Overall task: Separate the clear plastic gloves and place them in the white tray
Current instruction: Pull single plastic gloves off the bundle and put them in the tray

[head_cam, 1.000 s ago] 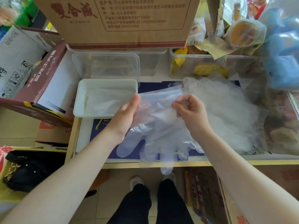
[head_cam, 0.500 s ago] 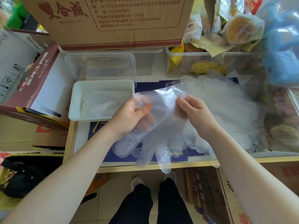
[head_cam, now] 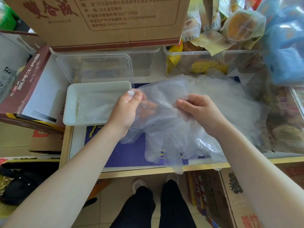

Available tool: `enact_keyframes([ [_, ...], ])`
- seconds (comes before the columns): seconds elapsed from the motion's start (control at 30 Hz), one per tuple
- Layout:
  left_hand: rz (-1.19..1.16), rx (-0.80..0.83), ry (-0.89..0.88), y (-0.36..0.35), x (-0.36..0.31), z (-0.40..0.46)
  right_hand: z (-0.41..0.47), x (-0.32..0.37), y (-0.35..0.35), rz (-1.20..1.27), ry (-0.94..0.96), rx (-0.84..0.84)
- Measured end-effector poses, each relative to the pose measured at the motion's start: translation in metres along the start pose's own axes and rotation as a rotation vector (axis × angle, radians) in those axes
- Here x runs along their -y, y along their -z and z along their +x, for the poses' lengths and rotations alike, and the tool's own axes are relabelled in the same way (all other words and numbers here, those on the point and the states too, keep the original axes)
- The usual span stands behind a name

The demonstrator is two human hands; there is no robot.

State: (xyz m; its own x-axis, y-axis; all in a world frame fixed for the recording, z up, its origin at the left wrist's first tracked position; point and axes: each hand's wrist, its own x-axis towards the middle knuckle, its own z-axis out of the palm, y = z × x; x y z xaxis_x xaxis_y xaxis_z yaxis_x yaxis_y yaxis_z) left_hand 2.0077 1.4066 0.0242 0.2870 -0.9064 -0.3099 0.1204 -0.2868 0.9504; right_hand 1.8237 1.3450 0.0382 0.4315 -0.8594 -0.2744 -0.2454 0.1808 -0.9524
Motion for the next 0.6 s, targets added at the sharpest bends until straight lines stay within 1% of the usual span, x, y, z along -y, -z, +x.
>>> enact_keyframes([
  [0.07,-0.120,0.000,0.065,0.000,0.001,0.002,0.003,-0.001,0.000,-0.028,-0.015,-0.053],
  [0.1,-0.133,0.025,0.092,0.000,0.002,0.002,0.004,-0.002,0.000,-0.052,-0.019,-0.084],
  [0.2,0.006,0.149,0.116,0.003,0.011,-0.003,0.008,-0.009,0.004,-0.113,-0.004,-0.180],
  [0.27,0.123,0.187,0.145,0.009,0.020,-0.009,0.009,-0.012,0.009,-0.113,0.006,-0.217],
  [0.33,0.193,0.199,0.175,0.015,0.027,-0.016,0.010,-0.016,0.014,-0.123,-0.012,-0.221],
  [0.43,0.191,0.191,0.207,0.020,0.031,-0.021,0.007,-0.024,0.014,-0.158,-0.050,-0.183],
  [0.53,0.171,0.245,0.218,0.021,0.032,-0.019,0.004,-0.031,0.009,-0.090,-0.063,-0.214],
  [0.6,0.171,0.254,0.202,0.019,0.029,-0.016,0.003,-0.033,0.007,-0.023,-0.097,-0.205],
])
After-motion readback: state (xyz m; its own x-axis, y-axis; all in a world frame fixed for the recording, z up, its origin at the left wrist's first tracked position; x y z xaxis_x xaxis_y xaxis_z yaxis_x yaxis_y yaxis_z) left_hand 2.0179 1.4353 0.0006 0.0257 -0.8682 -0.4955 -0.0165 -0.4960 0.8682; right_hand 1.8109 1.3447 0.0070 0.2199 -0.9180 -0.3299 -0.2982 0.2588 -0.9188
